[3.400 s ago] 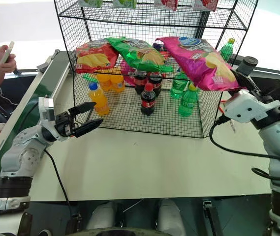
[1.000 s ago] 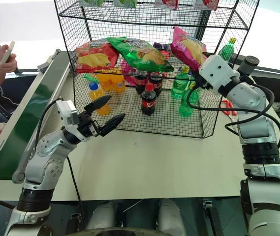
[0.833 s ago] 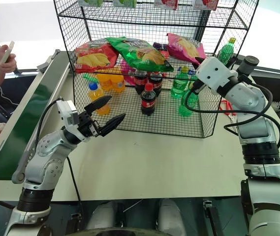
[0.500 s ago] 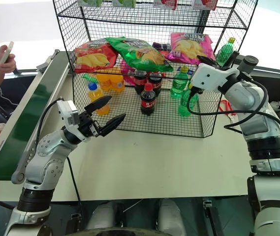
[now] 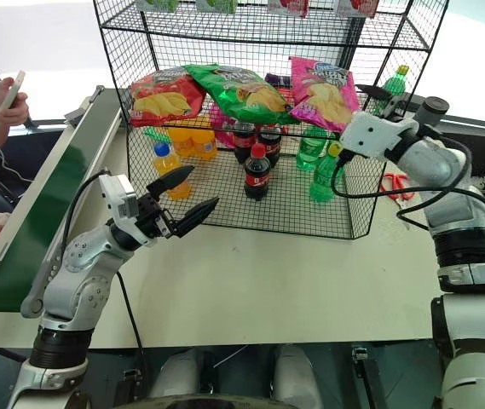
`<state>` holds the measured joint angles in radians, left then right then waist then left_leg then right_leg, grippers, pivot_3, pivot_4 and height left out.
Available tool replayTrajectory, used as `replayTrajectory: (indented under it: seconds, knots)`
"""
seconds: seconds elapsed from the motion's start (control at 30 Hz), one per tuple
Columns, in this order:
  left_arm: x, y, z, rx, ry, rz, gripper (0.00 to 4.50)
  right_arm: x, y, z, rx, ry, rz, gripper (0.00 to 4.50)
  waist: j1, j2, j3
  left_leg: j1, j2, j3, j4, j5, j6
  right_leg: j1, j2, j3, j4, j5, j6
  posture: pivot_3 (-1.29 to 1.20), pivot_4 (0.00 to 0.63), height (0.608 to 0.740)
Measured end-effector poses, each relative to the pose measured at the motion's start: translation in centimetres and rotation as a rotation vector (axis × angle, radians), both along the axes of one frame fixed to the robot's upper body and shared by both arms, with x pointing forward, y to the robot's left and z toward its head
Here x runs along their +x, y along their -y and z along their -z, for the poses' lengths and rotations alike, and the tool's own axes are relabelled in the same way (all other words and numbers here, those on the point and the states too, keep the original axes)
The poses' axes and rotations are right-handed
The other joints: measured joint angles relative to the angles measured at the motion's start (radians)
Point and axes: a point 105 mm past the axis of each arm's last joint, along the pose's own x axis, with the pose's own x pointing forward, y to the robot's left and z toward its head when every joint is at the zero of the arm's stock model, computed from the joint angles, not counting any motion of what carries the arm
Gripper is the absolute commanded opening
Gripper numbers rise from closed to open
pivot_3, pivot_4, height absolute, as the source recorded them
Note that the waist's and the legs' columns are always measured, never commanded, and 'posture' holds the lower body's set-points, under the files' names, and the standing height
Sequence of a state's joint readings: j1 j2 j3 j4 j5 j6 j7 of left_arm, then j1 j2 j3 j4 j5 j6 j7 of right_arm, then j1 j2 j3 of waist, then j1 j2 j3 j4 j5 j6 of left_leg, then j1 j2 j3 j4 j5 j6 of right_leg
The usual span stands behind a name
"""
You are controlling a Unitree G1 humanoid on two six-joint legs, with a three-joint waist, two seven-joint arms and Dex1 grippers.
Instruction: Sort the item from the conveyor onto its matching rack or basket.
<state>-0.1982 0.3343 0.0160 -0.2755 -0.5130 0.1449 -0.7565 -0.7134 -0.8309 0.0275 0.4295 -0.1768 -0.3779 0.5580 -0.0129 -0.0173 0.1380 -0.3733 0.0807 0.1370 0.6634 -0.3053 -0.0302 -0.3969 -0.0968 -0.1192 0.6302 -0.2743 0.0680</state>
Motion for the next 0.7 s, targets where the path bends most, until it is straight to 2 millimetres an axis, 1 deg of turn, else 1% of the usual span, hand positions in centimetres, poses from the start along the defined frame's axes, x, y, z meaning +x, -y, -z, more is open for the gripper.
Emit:
replayTrajectory:
  seconds: [0.07, 0.27, 0.37, 0.47, 0.5, 0.57, 0.6, 0.63, 0.7]
  knots:
    - [0.0, 0.0, 0.0, 0.000, 0.002, 0.001, 4.50, -0.4, 0.1, 0.1, 0.013, -0.034, -0.023, 4.46, -0.001, 0.000, 0.000, 0.000, 0.000, 0.000, 0.000, 0.000, 0.000, 0.000, 0.000, 0.000, 0.000, 0.000, 0.000, 0.00, 0.150, 0.726]
    - [-0.1, 0.1, 0.0, 0.000, 0.004, 0.010, 4.50, -2.8, -0.3, -0.4, 0.203, -0.159, -0.166, 4.46, 0.000, 0.000, 0.000, 0.000, 0.000, -0.001, 0.000, 0.000, 0.000, 0.000, 0.000, 0.000, 0.000, 0.000, 0.000, 0.00, 0.150, 0.726]
    - [-0.1, 0.1, 0.0, 0.002, 0.004, 0.013, 4.50, -4.7, -1.6, -0.2, 0.294, -0.238, -0.286, 4.46, 0.001, 0.000, 0.000, 0.000, 0.000, -0.001, 0.000, -0.002, 0.003, 0.001, 0.000, -0.001, 0.000, 0.000, 0.000, 0.00, 0.150, 0.726]
    - [-0.1, -0.1, 0.2, 0.019, 0.001, 0.018, 4.50, -6.4, -2.3, -0.3, 0.445, -0.296, -0.376, 4.46, 0.002, 0.000, 0.000, 0.000, 0.000, -0.002, 0.000, -0.002, 0.004, 0.001, 0.000, -0.001, 0.000, 0.000, 0.000, 0.00, 0.150, 0.726]
    - [-0.1, -0.4, 0.2, 0.022, -0.001, 0.012, 4.50, -7.2, -2.6, -0.5, 0.527, -0.327, -0.414, 4.46, 0.003, 0.000, 0.000, 0.000, 0.000, -0.002, 0.000, -0.003, 0.005, 0.001, 0.000, -0.001, 0.000, 0.000, 0.000, 0.00, 0.150, 0.726]
    - [0.0, -1.3, 0.3, 0.040, -0.014, -0.001, 4.50, -8.7, -3.2, -0.4, 0.607, -0.382, -0.464, 4.46, 0.002, 0.000, 0.000, 0.000, 0.001, -0.002, 0.000, -0.003, 0.006, 0.001, 0.000, -0.001, 0.000, 0.000, 0.000, 0.00, 0.150, 0.726]
    - [-0.1, -2.2, 0.7, 0.062, -0.031, -0.013, 4.50, -9.7, -3.6, 0.3, 0.621, -0.428, -0.485, 4.46, 0.003, -0.001, -0.001, 0.000, 0.001, -0.003, -0.001, -0.004, 0.007, 0.001, 0.000, -0.002, -0.001, 0.000, 0.000, 0.00, 0.150, 0.726]
    - [-0.1, -3.6, 1.2, 0.087, -0.062, -0.044, 4.50, -10.8, -4.2, 1.4, 0.627, -0.491, -0.505, 4.46, 0.002, -0.002, -0.001, 0.001, 0.002, -0.004, -0.001, -0.005, 0.008, 0.001, 0.001, -0.002, -0.001, 0.000, 0.000, 0.00, 0.150, 0.726]
    - [-0.2, -6.2, 2.2, 0.141, -0.137, -0.100, 4.50, -12.9, -4.7, 4.4, 0.675, -0.646, -0.504, 4.46, 0.002, -0.001, -0.001, 0.000, 0.002, -0.004, -0.002, -0.005, 0.009, 0.001, 0.000, -0.002, -0.001, 0.000, 0.000, 0.00, 0.150, 0.726]
